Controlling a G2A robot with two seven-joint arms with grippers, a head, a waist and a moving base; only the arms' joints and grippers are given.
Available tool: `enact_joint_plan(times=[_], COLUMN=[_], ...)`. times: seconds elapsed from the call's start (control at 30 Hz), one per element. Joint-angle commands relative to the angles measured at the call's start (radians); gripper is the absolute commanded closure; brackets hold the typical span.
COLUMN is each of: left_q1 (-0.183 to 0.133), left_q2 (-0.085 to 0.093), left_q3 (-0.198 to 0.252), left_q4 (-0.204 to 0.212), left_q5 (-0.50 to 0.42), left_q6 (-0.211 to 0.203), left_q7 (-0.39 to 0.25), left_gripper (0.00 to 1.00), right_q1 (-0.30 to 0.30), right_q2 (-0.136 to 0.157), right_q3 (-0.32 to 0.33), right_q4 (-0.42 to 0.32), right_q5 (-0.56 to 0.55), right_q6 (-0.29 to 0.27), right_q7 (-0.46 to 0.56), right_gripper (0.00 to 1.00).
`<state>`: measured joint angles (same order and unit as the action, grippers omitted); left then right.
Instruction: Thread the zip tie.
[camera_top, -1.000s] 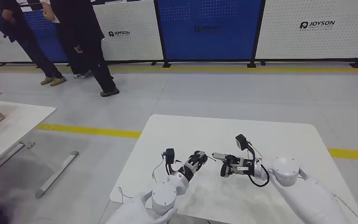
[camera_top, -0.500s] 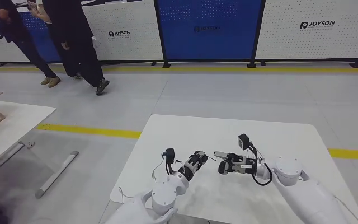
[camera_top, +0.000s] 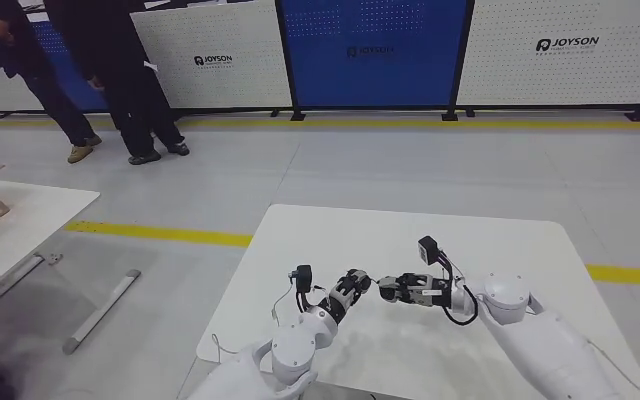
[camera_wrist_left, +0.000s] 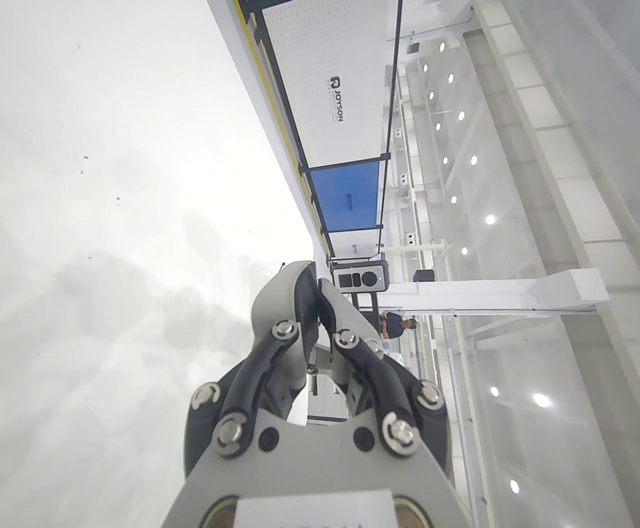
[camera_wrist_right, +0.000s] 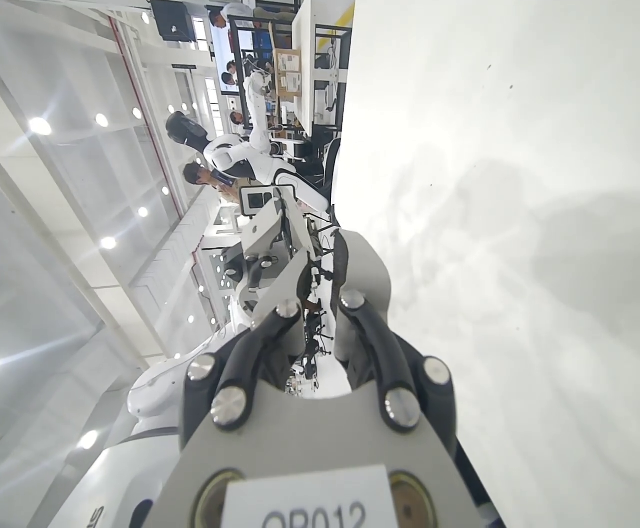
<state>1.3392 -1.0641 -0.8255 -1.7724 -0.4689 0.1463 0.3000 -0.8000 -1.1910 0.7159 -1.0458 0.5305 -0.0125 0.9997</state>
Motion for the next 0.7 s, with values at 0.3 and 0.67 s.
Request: enact_joint_plan(times=[0.3, 0.67], left_q1=[0.000, 0.000], left_q2=[0.000, 0.000], left_q3=[0.000, 0.000], left_q4=[0.000, 0.000], left_q5=[0.000, 0.000], left_q6=[0.000, 0.000], left_q7=[0.000, 0.000], left_gripper=[1.00, 0.00], right_q1=[-0.016, -0.026], right_q2=[-0.003, 0.003], right_q3=[0.033, 0.052], right_q4=[0.005, -0.017], right_q5=[-0.005, -0.059], right_q6=[-0.025, -0.011], right_q7=[0.019, 0.010], right_gripper=[1.00, 1.00])
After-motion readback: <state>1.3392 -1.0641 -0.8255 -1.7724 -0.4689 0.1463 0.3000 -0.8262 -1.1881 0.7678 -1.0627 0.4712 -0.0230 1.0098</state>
